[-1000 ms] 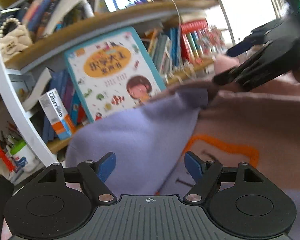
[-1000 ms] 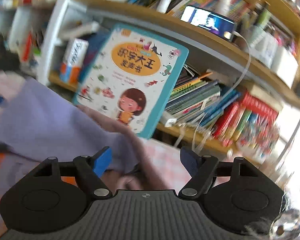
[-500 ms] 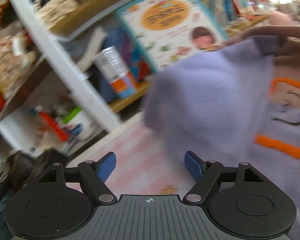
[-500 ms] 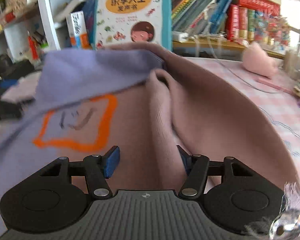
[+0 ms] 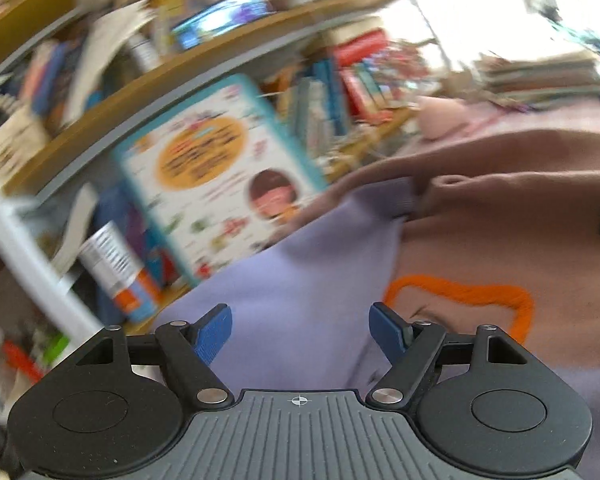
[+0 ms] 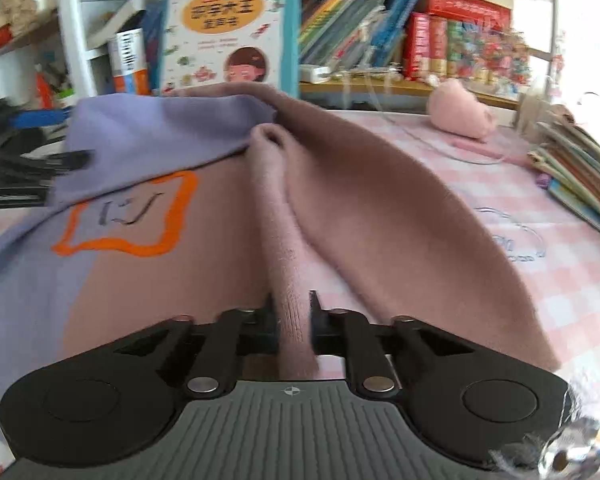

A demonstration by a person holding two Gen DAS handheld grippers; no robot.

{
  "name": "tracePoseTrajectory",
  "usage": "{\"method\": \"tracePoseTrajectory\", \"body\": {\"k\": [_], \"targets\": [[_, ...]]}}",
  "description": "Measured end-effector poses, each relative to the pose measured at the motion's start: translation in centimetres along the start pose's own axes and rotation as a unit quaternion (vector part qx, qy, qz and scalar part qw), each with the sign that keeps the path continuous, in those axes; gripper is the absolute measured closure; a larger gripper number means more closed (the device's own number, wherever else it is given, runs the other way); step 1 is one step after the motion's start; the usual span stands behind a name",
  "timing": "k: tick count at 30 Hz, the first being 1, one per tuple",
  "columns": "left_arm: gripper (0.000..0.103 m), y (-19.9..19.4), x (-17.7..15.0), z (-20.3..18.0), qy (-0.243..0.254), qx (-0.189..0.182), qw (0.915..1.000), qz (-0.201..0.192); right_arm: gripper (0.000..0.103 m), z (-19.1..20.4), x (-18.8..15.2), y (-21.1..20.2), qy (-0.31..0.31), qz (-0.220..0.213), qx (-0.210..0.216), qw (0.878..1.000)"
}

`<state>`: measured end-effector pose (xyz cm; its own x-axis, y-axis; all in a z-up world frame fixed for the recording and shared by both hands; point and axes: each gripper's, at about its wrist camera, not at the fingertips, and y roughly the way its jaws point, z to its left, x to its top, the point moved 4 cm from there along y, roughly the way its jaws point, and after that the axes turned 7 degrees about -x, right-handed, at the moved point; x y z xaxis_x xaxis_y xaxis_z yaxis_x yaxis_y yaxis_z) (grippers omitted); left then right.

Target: Fold clothes

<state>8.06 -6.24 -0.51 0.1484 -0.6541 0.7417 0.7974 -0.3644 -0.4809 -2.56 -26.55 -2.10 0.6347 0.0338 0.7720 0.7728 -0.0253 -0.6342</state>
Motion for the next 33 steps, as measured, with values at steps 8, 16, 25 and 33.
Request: {"method": "tracePoseTrajectory", "body": {"k": [8, 16, 25, 33], "targets": [[0.025, 3.7, 2.4, -4.0, 0.085, -0.027, 0.9960, 0.003, 0.095, 0.9, -0.7, -1.1, -0.004, -0.002, 0.038, 0.999], [0.052, 7.5, 4.3, -6.5, 0.106, -0.028, 0.9939, 0.004, 0.095, 2.6, -0.8, -1.9, -0.057, -0.004, 0.068, 0.996], [0.056, 10.6, 4.0, -7.2, 0.114, -0.047, 0.9920, 0.026, 0.095, 1.1, -1.8, -2.5, -0.004, 0.002, 0.120, 0.993], [0.097, 12.0, 3.8, -6.1, 0.079, -0.067, 0.9933, 0.052, 0.094, 1.5, -2.0, -2.7, -0.019, -0.007, 0.105, 0.994]]}}
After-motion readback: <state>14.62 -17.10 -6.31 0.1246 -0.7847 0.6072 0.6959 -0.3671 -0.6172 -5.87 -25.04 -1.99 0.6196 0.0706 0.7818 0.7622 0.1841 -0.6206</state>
